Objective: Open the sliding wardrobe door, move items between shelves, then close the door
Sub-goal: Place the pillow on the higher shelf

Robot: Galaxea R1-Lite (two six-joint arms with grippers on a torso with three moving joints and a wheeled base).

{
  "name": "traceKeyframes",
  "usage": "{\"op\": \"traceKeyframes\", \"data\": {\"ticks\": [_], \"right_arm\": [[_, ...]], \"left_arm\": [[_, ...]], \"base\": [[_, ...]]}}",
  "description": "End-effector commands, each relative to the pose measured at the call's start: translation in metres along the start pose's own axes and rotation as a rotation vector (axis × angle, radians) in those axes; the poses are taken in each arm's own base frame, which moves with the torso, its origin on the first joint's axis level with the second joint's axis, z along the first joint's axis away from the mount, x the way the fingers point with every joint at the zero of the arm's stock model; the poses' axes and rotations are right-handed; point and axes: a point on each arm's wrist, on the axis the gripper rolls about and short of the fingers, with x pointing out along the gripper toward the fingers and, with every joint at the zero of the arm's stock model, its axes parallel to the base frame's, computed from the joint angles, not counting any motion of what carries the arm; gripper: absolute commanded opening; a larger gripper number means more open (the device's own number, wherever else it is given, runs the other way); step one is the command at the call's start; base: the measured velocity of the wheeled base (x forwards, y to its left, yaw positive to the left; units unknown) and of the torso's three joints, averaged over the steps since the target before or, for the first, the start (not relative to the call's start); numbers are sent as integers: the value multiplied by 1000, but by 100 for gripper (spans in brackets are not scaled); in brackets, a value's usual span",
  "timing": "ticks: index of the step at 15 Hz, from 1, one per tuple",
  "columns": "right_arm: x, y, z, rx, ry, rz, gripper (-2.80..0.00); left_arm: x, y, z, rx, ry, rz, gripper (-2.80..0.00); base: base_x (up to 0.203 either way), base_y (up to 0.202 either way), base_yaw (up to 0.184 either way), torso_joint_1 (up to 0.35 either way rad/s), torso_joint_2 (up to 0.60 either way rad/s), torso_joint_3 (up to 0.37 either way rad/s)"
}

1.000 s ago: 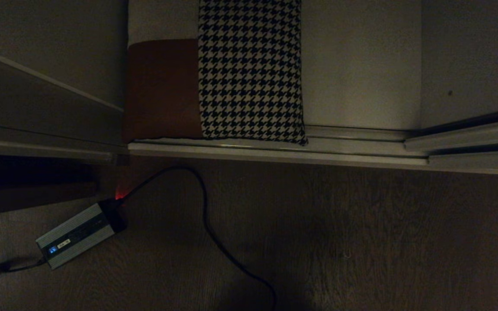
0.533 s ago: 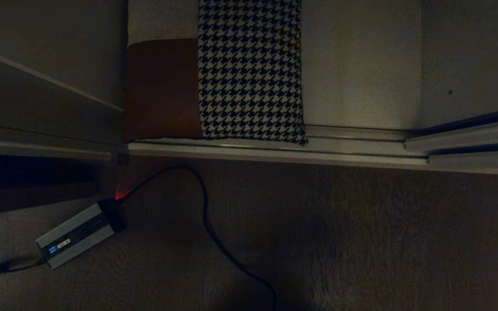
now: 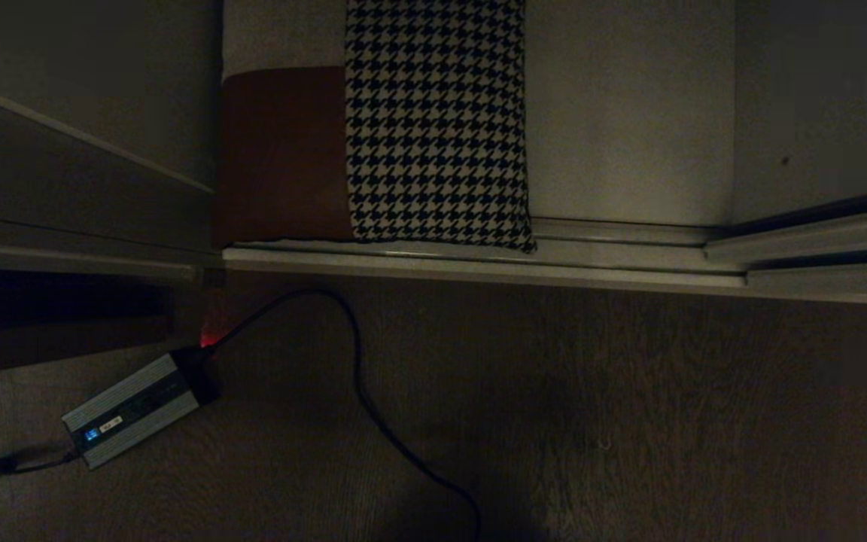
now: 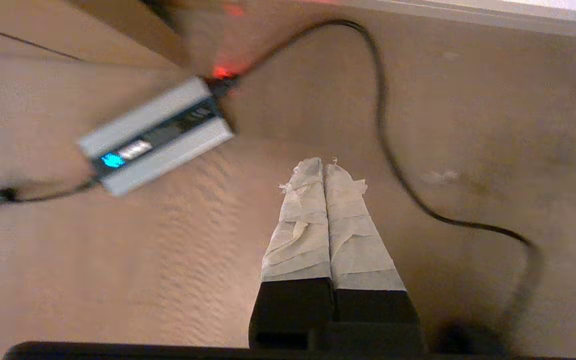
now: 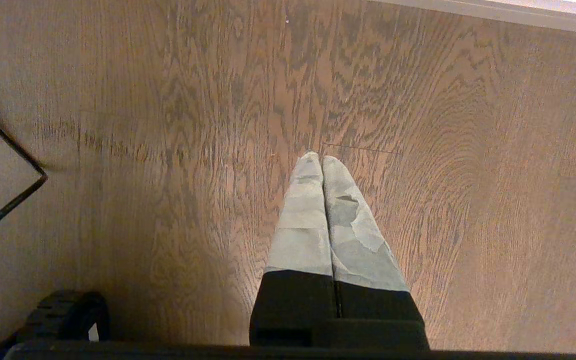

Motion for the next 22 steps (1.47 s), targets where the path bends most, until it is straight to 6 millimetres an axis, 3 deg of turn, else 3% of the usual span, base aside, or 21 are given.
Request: {"op": "traceKeyframes", "data": {"ticks": [1, 4, 9, 15, 22], "right_arm": [[0, 0, -1, 0, 1, 0, -280], [0, 0, -1, 0, 1, 1, -280], [0, 0, -1, 0, 1, 0, -280], [0, 0, -1, 0, 1, 1, -280], [0, 0, -1, 0, 1, 0, -280]], "left_arm": [[19, -1, 19, -58, 123, -30, -280], [50, -2, 33, -172, 286, -74, -280], [112, -8, 68, -312, 467, -297, -280], [189, -12, 74, -446, 656, -433, -280], [252, -52, 88, -428, 710, -601, -280]], "base": [[0, 0, 0, 0, 0, 0], [0, 0, 0, 0, 0, 0], [0, 0, 0, 0, 0, 0], [0, 0, 0, 0, 0, 0], [0, 0, 0, 0, 0, 0]]}}
